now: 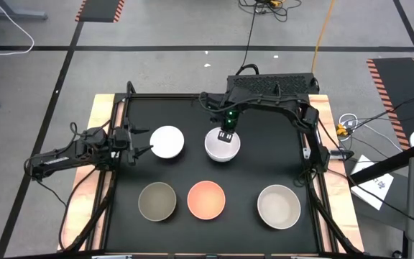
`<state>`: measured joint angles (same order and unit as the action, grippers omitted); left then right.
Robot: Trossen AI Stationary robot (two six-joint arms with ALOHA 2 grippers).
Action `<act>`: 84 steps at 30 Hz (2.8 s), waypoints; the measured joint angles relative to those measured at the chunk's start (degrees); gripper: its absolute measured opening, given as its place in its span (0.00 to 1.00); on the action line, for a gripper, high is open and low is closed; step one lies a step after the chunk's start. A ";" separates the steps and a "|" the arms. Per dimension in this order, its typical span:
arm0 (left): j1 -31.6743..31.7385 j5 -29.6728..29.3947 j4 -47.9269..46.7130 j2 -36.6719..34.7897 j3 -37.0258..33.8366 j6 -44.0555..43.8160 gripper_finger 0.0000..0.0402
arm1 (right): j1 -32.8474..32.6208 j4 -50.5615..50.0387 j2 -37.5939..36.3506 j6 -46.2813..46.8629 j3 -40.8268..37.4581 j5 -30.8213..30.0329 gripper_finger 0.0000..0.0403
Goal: Nest bowls inside each other
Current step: Stack the right white bowl on the light green bowl, then stack the white bowl on the white bowl
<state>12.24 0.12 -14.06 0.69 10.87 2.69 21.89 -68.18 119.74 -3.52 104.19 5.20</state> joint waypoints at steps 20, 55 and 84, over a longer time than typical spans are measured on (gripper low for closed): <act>-0.01 -0.02 -0.20 0.00 0.00 0.01 0.82 | -0.14 5.20 -2.29 -4.99 0.04 3.10 0.50; -0.01 -0.66 1.37 0.00 0.00 0.43 0.82 | -8.70 55.87 -84.69 19.30 -66.55 14.55 0.53; 0.01 -4.44 2.38 -0.02 0.00 -1.66 0.82 | -13.56 66.90 -97.37 26.89 -87.55 14.40 0.42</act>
<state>12.25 -4.32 -11.68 0.67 10.87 1.02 8.33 -1.28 22.37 23.37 16.63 19.59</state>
